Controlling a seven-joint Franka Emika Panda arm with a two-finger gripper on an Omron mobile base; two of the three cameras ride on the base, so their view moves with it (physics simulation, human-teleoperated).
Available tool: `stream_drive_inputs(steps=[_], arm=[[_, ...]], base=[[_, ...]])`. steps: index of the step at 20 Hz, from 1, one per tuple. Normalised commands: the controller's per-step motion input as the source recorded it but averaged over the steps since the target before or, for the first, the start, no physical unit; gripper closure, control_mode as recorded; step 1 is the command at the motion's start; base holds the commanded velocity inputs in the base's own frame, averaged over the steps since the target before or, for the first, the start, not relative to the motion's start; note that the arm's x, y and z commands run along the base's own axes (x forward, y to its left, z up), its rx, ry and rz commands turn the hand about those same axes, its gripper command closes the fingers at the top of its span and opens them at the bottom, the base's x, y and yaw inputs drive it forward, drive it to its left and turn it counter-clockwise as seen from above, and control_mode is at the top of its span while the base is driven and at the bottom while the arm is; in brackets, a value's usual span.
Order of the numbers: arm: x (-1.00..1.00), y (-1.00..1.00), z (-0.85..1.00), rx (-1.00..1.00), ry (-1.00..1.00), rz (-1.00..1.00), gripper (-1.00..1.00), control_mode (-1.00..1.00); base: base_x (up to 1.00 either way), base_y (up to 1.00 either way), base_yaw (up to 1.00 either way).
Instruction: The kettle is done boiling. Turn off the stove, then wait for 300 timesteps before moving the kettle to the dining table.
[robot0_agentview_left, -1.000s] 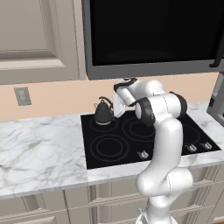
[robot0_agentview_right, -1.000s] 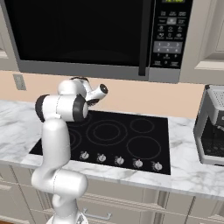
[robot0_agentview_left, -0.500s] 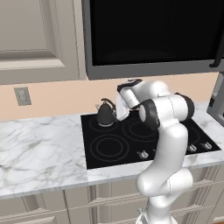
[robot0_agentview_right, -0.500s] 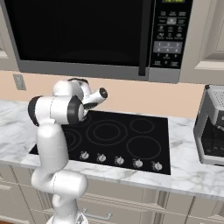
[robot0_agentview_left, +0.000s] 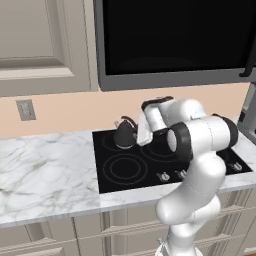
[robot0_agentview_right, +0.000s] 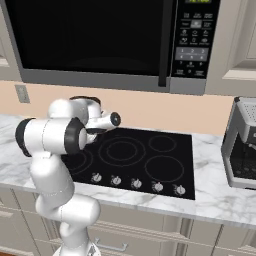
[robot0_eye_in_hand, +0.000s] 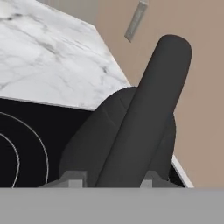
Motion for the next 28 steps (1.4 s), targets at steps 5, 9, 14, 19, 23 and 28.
stream_drive_inputs(steps=[5,9,14,19,23,28], arm=[[-0.53,-0.20,0.33,0.16,0.00,-0.10,1.00,-1.00],[-0.54,-0.21,0.44,0.16,0.00,-0.08,1.00,-1.00],[-0.48,-0.18,0.54,0.13,0.02,-0.06,1.00,-1.00],[-0.45,-0.15,0.50,0.11,0.03,-0.05,1.00,-1.00],[-0.41,-0.17,0.48,0.11,0.07,-0.04,1.00,-1.00],[-0.41,-0.20,0.47,0.09,0.11,-0.03,1.00,-1.00]], base=[[0.00,0.00,0.00],[0.00,0.00,0.00],[0.00,0.00,0.00],[0.00,0.00,0.00],[0.00,0.00,0.00],[0.00,0.00,0.00]])
